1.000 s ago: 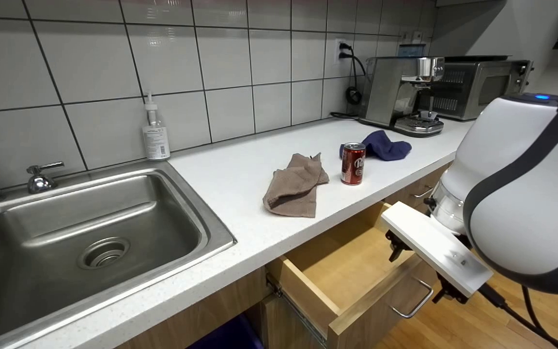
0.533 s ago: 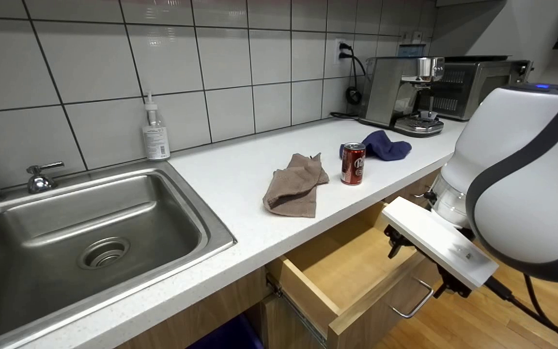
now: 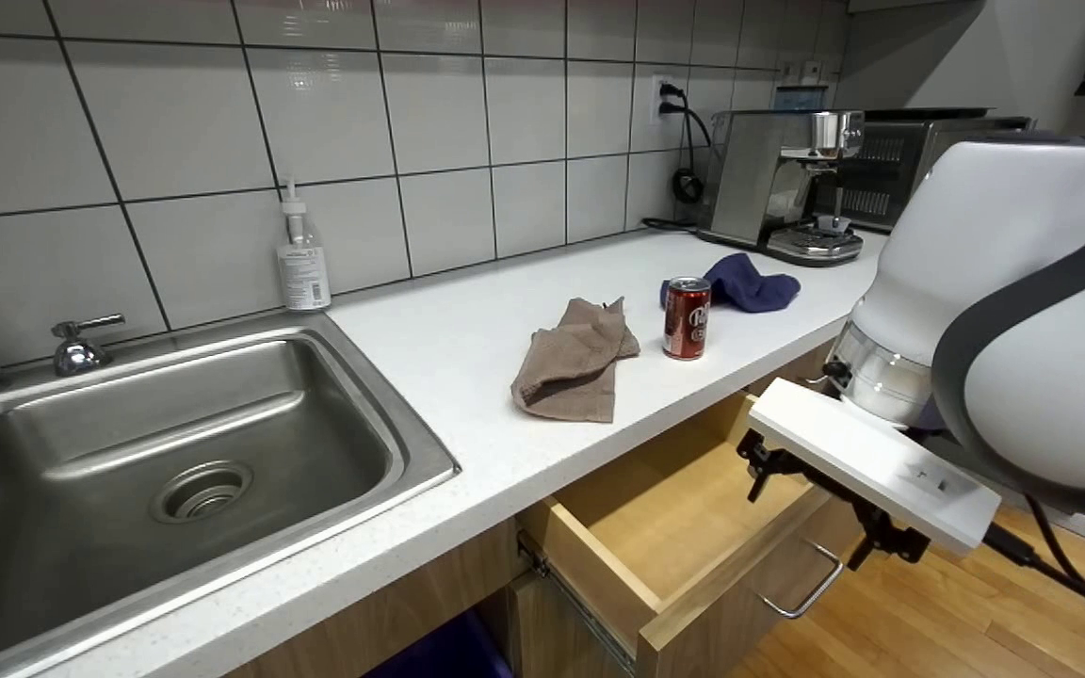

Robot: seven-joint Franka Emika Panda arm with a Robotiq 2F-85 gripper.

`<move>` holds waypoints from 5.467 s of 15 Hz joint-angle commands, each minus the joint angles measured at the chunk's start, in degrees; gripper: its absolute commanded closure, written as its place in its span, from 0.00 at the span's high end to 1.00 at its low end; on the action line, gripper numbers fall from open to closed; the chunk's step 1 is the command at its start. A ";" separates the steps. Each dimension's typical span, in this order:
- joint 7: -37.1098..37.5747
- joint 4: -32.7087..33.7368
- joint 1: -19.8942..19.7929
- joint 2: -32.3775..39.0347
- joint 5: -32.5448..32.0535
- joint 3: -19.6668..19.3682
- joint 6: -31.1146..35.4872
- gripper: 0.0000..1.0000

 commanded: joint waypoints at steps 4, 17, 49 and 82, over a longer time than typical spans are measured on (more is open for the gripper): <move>-5.33 -0.67 -0.22 -6.65 -6.86 -1.41 -8.30 1.00; -23.79 -0.54 -19.48 -13.78 -3.22 16.34 -17.54 1.00; -32.86 1.21 -28.94 -20.35 -4.66 17.76 -24.15 1.00; -48.14 31.81 -33.10 -3.51 -6.97 13.11 -28.88 1.00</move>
